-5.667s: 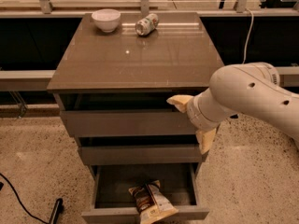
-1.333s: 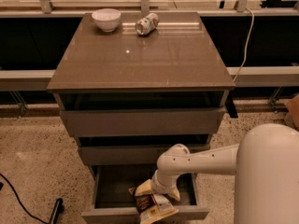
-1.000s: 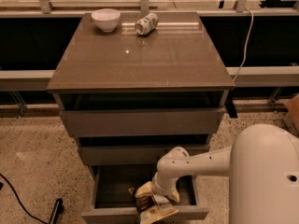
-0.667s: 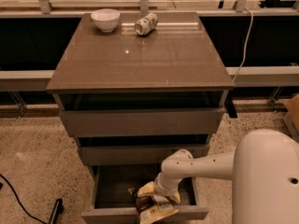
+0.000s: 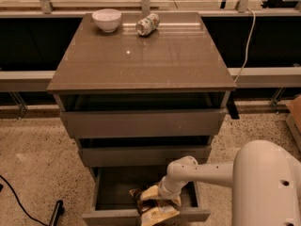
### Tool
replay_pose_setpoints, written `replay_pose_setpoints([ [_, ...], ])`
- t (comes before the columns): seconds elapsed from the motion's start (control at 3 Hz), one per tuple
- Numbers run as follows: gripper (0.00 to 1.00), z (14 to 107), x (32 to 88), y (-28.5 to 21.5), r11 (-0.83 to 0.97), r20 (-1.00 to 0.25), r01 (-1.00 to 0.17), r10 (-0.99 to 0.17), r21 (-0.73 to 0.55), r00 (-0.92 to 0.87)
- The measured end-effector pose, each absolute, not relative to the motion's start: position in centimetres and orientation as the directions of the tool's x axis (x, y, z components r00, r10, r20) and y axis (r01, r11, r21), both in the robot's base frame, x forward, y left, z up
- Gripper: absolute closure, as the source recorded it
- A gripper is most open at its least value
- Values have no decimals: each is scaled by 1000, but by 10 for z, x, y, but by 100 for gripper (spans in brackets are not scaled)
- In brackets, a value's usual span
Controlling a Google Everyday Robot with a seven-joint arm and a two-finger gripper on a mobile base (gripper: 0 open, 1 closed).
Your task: Pick brown chip bag from bottom drawer and place on counter
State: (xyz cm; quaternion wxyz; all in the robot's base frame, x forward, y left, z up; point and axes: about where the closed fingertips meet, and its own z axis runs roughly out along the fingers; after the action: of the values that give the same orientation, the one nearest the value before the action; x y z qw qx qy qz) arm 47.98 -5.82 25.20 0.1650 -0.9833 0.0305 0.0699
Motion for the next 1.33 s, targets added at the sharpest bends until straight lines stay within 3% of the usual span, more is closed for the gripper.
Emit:
replay_pose_setpoints([
  [0.67, 0, 219, 475, -65, -945, -189, -73, -12, -320, 982],
  [1.0, 13, 208, 470, -64, -941, -212, -73, -1, -331, 977],
  [1.33, 36, 212, 469, -60, -923, -216, -75, 9, -378, 976],
])
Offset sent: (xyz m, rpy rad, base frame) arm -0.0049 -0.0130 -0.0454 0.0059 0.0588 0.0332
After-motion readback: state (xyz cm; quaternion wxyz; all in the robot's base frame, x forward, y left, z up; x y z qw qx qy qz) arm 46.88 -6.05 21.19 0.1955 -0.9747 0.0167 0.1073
